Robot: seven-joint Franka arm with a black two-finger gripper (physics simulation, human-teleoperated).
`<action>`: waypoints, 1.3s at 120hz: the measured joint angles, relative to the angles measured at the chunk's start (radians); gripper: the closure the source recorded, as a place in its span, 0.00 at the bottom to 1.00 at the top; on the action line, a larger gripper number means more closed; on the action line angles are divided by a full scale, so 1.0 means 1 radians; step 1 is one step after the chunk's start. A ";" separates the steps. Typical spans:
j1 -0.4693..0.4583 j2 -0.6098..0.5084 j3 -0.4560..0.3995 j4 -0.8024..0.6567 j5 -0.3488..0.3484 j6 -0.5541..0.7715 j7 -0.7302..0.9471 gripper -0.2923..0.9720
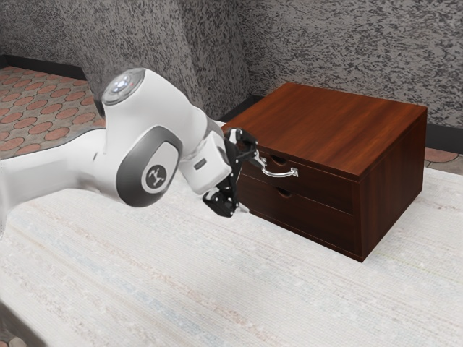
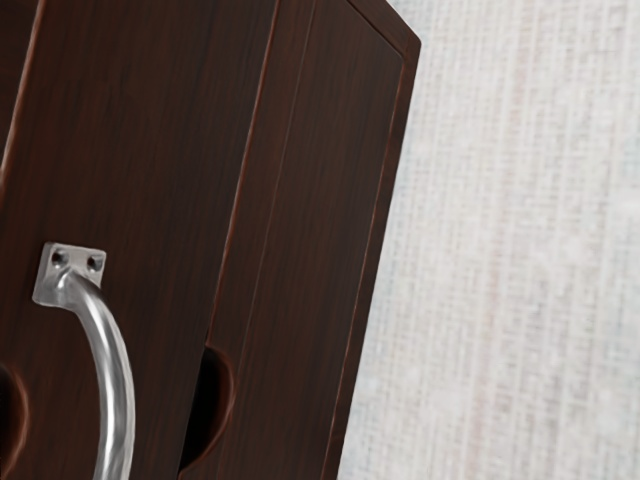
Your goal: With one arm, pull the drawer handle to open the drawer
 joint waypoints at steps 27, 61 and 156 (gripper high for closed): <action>0.000 0.053 -0.001 0.026 -0.001 0.036 0.032 0.23; -0.003 0.079 0.001 0.025 -0.001 0.080 0.049 0.23; 0.004 0.142 0.001 0.066 -0.005 0.105 0.064 0.27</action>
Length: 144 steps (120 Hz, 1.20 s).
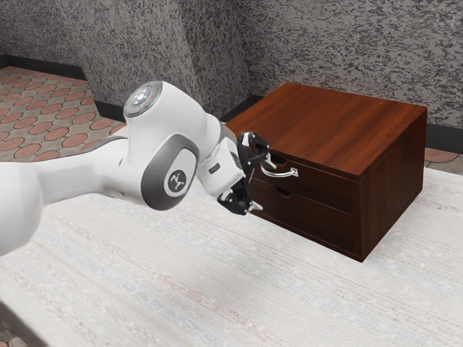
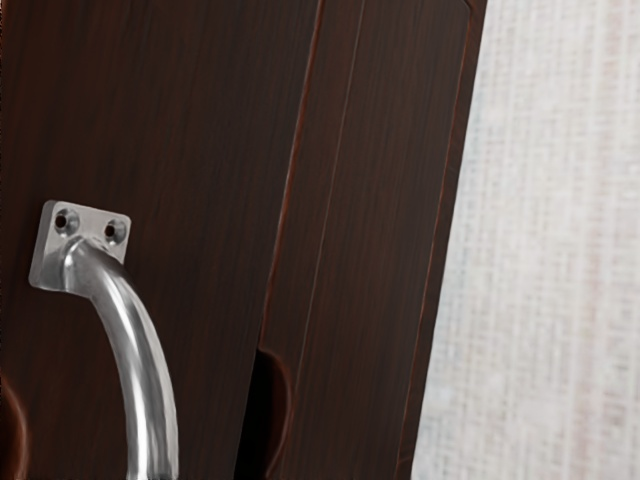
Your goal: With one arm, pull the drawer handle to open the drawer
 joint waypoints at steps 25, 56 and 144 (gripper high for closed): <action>-0.001 -0.005 -0.001 0.013 -0.004 0.011 0.000 0.37; -0.001 -0.002 -0.001 0.016 -0.006 0.020 -0.004 0.49; 0.002 0.052 -0.001 0.059 -0.002 0.027 -0.022 0.65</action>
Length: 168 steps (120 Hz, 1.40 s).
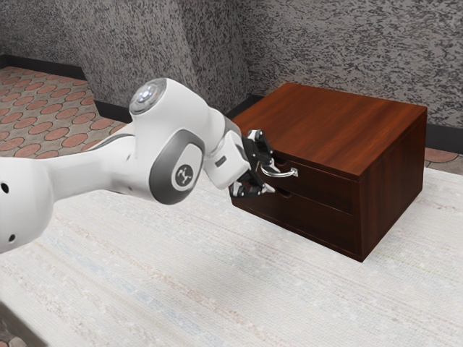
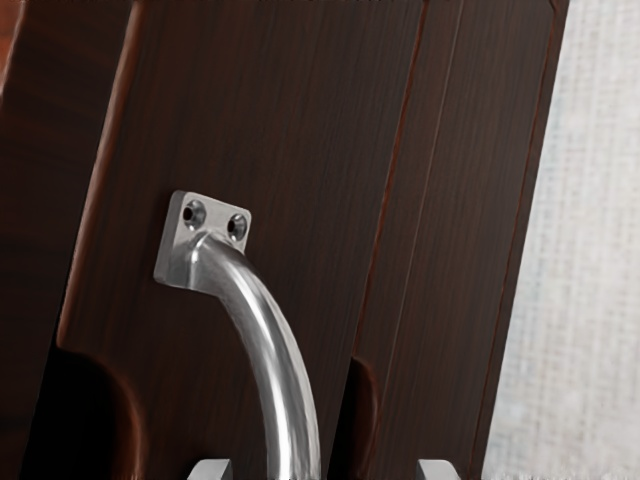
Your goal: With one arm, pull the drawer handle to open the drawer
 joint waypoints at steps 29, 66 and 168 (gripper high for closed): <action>0.000 -0.013 0.002 -0.010 -0.001 -0.002 -0.005 0.69; 0.003 -0.069 0.003 -0.077 -0.009 -0.007 -0.009 0.70; 0.008 -0.375 0.006 -0.386 -0.043 -0.003 -0.026 0.73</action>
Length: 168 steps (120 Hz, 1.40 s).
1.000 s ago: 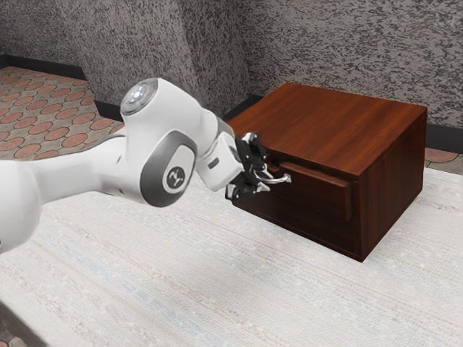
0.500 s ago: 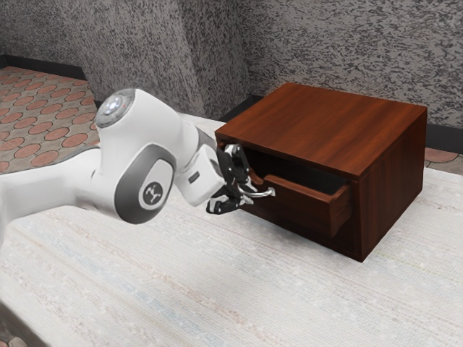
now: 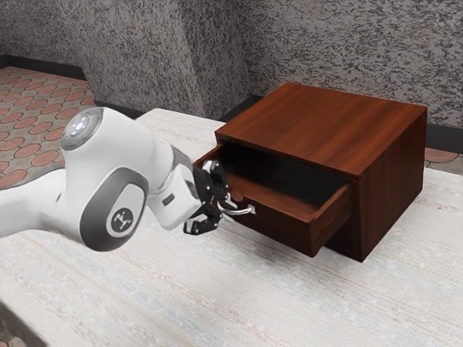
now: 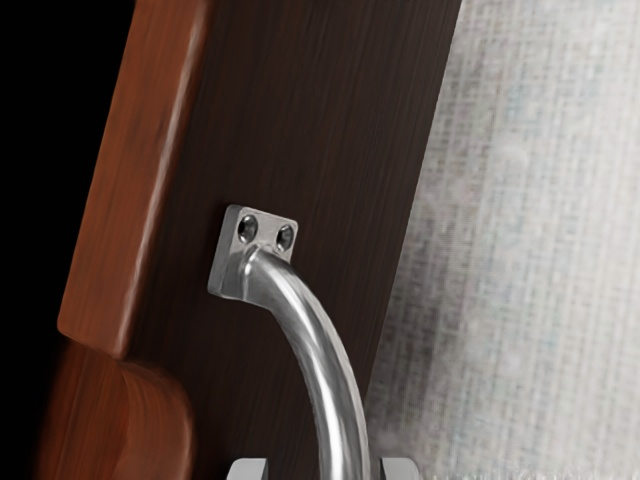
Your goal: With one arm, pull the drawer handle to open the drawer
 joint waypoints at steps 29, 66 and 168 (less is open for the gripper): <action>-0.003 -0.110 0.000 -0.108 -0.009 0.003 -0.006 0.78; -0.006 -0.207 0.001 -0.190 -0.018 0.000 -0.018 0.80; -0.013 -0.516 -0.034 -0.129 0.039 -0.353 -0.240 0.28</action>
